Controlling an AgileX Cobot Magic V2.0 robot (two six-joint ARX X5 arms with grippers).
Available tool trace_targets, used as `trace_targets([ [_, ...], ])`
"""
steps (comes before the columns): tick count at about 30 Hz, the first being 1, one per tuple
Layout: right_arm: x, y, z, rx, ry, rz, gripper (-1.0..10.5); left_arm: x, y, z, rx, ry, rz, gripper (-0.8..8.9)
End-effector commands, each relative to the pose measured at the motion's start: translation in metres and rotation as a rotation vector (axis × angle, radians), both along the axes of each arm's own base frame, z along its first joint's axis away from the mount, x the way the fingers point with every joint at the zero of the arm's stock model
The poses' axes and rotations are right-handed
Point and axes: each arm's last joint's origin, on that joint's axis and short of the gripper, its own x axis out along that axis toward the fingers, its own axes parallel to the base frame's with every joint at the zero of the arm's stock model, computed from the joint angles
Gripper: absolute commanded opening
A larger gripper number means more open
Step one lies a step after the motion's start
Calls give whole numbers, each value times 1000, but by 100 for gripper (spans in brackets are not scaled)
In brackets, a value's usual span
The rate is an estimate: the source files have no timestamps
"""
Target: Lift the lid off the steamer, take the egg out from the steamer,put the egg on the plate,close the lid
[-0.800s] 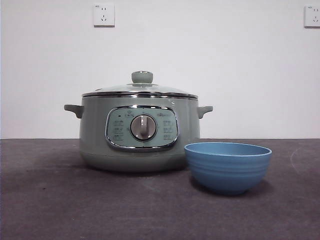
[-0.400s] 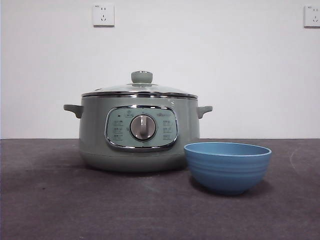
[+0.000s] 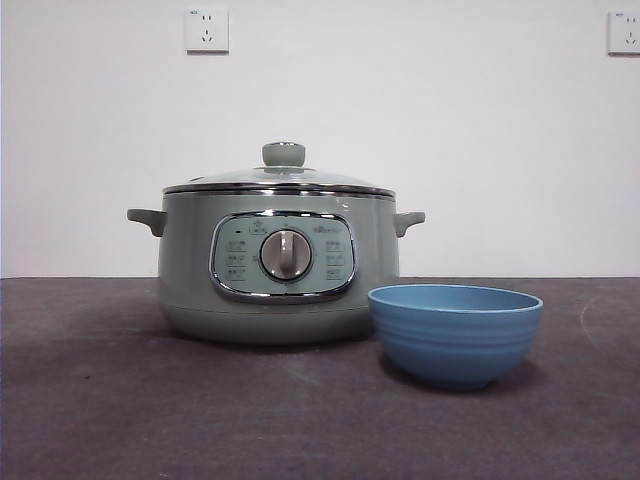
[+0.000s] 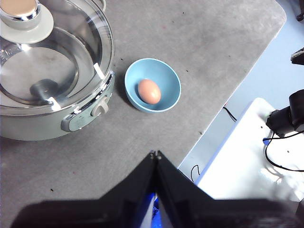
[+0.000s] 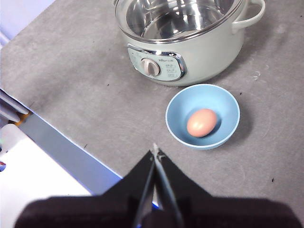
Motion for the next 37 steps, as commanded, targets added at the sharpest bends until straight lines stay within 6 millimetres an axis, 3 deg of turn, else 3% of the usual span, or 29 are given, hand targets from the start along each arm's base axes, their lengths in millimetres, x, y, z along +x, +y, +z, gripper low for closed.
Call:
trace_targets([
  [1,1,1,-2,-2,1,1,1,0,0,0,2,-5,-6,-4],
  [9,1,1,-2,-2,1,1,1,1,0,1,13,-39,-18,-4],
  [15,0,0,-2,-3,3,1,1,9,16,32,-42,-455,12,-4],
  [19,0,0,-2,-4,3,0,1,-9,42,61,-94,-695,115,-3],
  [24,0,0,-2,-5,2,-1,1,-44,74,72,-91,-837,232,-3],
  [30,0,0,-2,-6,2,-2,1,-80,93,46,-23,-1002,366,-3],
  [37,0,0,-2,-6,2,-2,1,-94,102,-35,13,-1063,538,-3],
])
